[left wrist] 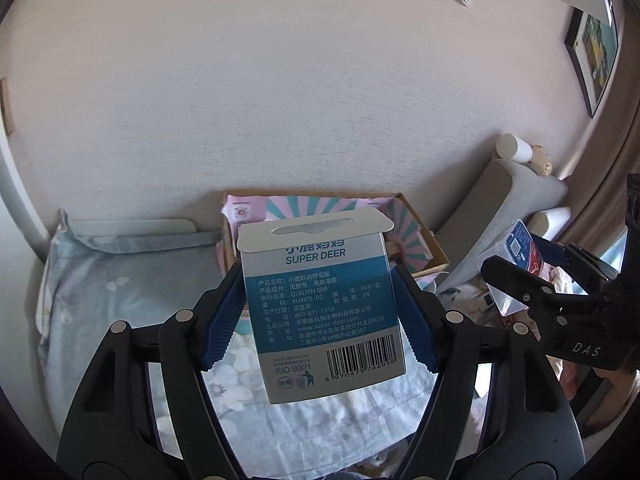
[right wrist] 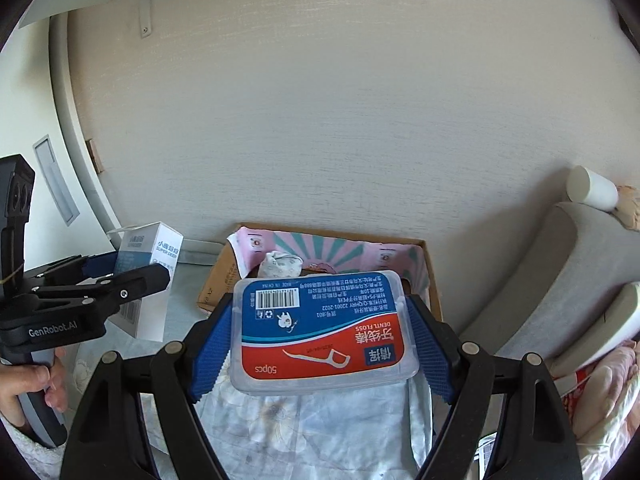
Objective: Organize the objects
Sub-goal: 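Lift the SUPER DEER box and floss case and carry them over the cardboard box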
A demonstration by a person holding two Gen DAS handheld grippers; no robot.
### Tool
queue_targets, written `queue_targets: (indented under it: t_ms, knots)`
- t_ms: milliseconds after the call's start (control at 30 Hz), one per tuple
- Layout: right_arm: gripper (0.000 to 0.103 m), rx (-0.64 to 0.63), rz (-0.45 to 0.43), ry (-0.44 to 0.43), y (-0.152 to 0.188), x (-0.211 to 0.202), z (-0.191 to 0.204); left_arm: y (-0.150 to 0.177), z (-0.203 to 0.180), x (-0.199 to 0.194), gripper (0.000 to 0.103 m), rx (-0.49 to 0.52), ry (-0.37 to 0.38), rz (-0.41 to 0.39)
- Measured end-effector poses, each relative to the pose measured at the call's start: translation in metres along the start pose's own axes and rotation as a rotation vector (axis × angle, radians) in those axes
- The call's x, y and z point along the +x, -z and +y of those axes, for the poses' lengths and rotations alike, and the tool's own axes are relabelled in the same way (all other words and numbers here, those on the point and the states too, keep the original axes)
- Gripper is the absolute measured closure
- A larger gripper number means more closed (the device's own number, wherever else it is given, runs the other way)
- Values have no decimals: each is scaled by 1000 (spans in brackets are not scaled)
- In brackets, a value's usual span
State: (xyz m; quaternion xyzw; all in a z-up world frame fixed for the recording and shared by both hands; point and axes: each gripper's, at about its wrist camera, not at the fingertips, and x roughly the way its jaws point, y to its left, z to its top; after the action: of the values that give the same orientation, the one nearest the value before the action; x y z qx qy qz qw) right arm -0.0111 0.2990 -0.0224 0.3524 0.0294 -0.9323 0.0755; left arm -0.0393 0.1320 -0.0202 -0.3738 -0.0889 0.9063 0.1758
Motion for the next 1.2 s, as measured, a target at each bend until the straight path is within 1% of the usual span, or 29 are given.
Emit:
queue_targets:
  t_ms: [167, 333, 600, 800, 933, 1200]
  knots:
    - [24, 35, 11, 21, 5, 1, -9, 4, -4, 7, 34, 14, 16, 19]
    - [24, 53, 13, 29, 6, 4, -14, 0, -4, 12, 34, 20, 23, 22]
    - [24, 66, 16, 44, -1, 10, -20, -17, -3, 24, 34, 37, 32, 29]
    - [24, 67, 17, 55, -18, 25, -24, -36, 2, 39, 34, 47, 43, 39]
    - [24, 72, 24, 64, -32, 39, -28, -50, 8, 56, 34, 45, 49, 54]
    - [24, 107, 85, 67, -60, 88, -42, -73, 26, 103, 34, 31, 57, 104]
